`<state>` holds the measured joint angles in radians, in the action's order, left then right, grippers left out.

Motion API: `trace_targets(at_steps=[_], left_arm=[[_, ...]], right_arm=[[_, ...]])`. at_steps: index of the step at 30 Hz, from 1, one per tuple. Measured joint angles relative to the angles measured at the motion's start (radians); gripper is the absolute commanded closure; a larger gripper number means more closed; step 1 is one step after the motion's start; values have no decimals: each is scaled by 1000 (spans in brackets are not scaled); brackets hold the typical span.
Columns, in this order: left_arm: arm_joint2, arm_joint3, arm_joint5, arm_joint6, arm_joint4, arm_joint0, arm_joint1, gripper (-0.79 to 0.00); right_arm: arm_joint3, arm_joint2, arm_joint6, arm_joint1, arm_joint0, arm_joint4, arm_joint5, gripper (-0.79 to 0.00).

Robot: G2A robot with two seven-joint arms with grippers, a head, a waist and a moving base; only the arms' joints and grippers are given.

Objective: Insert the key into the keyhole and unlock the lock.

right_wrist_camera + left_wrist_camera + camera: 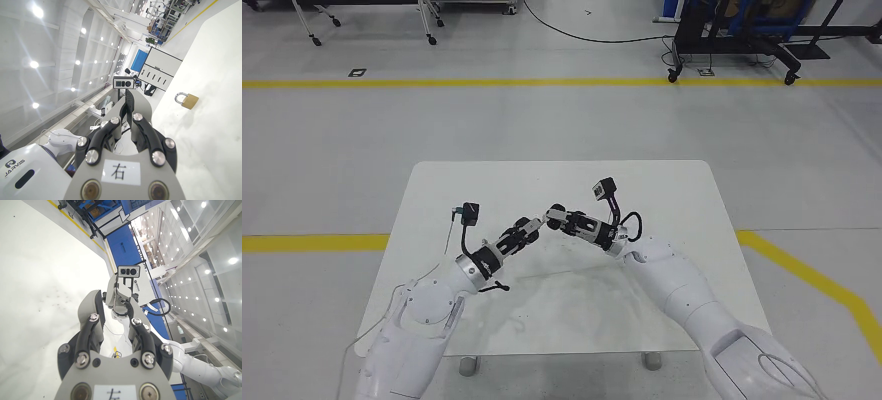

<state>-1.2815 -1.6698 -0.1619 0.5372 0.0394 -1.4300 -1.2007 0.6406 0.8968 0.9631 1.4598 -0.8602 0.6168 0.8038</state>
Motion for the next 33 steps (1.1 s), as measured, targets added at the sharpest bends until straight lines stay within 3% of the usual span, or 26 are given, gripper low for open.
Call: trace_targets(at_steps=[4, 13, 18, 22, 33], left_arm=[[8, 6, 3, -4, 8, 0, 0, -182], [20, 10, 11, -10, 15, 6, 0, -58], [22, 19, 15, -19, 15, 9, 0, -65], [21, 21, 15, -25, 14, 9, 1, 0], [9, 16, 5, -43, 25, -4, 4, 0]], right_arm=[[-17, -1, 16, 5, 8, 3, 3, 0], [-28, -5, 56, 13, 13, 9, -2, 0], [-21, -7, 66, 13, 14, -5, -13, 0], [-18, -5, 73, 10, 16, -14, -20, 0], [-4, 6, 83, 4, 10, -16, -30, 0]])
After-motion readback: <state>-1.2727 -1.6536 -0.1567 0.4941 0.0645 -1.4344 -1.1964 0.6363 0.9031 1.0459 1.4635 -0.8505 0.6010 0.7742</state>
